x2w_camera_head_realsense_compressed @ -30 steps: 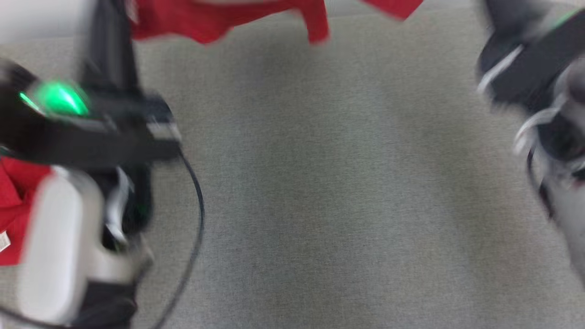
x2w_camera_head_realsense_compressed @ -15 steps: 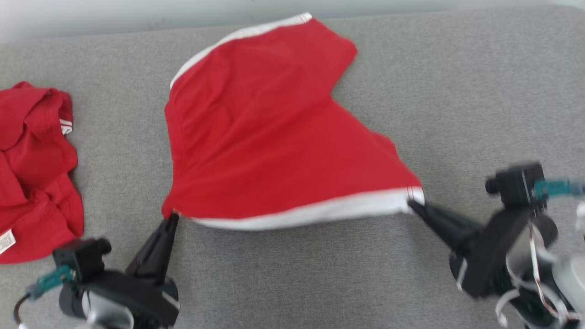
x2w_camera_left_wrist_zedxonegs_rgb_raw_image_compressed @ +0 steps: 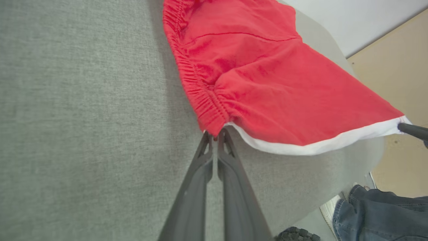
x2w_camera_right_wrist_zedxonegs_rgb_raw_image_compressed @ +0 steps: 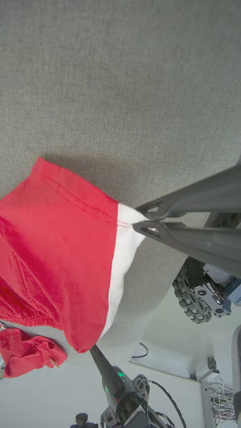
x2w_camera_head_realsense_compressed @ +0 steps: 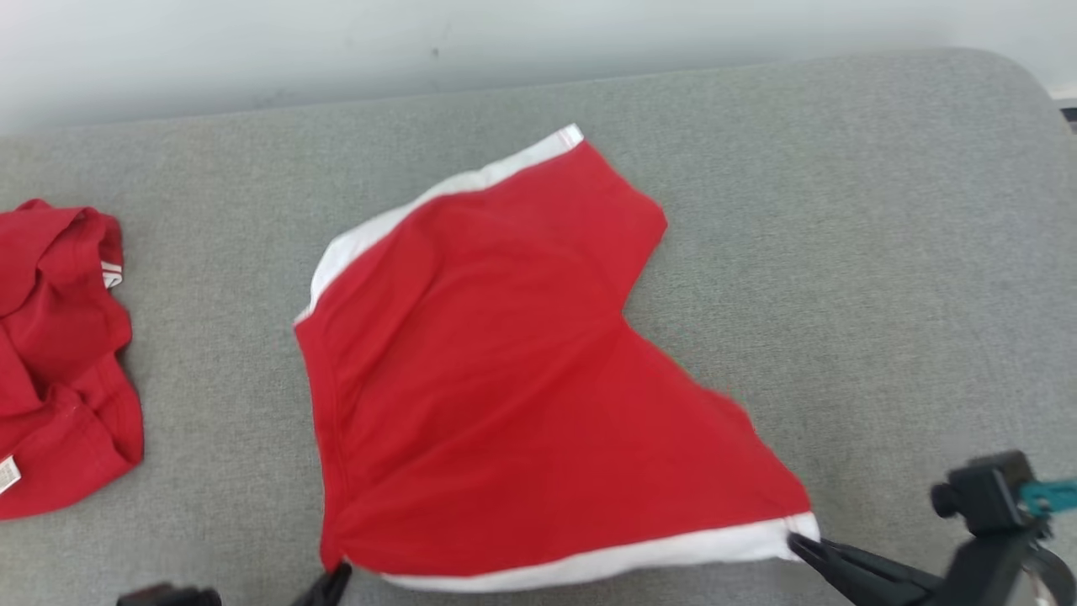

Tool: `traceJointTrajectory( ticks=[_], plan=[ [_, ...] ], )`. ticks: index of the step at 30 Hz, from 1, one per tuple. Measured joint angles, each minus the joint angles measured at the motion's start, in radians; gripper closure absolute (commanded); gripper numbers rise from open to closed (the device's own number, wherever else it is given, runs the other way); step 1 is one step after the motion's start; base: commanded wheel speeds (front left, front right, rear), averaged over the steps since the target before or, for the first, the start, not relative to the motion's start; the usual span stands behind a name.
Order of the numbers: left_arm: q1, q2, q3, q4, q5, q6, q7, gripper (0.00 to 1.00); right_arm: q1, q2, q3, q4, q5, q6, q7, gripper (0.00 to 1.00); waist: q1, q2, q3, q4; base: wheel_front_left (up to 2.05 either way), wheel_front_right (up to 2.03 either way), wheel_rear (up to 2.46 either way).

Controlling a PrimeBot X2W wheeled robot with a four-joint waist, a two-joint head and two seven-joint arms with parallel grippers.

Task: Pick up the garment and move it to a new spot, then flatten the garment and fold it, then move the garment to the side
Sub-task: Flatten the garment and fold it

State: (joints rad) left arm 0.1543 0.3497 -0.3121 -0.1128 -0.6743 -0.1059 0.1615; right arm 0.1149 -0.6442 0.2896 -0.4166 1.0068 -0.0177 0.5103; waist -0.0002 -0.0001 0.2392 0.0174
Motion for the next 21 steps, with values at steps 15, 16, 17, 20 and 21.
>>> traceJointTrajectory(
  ticks=[15,16,17,20,21],
  plan=[
    [0.041,0.023,0.033,-0.159,-0.036,0.063,0.079,1.00,0.044,-0.147,-0.129,-0.079,-0.038,-0.066,0.046,1.00,0.0001,0.0000,0.008,0.017,0.00,0.00,0.00],
    [0.022,0.022,0.031,-0.165,-0.030,0.067,0.086,1.00,0.020,-0.158,-0.127,-0.075,-0.042,-0.066,0.058,1.00,0.0001,0.0000,0.012,0.018,0.00,0.00,0.00],
    [0.000,0.017,0.032,-0.170,-0.021,0.081,0.089,1.00,-0.007,-0.165,-0.119,-0.072,-0.043,-0.065,0.073,1.00,0.0001,0.0000,0.017,0.020,0.00,0.00,0.00],
    [-0.081,0.000,0.020,-0.176,-0.008,0.099,0.113,1.00,-0.108,-0.180,-0.097,-0.066,-0.052,-0.062,0.114,1.00,0.0002,0.0001,0.037,0.025,0.00,0.00,0.00],
    [-0.109,-0.006,0.009,-0.177,-0.005,0.100,0.123,1.00,-0.150,-0.182,-0.092,-0.063,-0.052,-0.057,0.126,1.00,0.0002,0.0001,0.044,0.028,0.00,0.00,0.00]
  ],
)
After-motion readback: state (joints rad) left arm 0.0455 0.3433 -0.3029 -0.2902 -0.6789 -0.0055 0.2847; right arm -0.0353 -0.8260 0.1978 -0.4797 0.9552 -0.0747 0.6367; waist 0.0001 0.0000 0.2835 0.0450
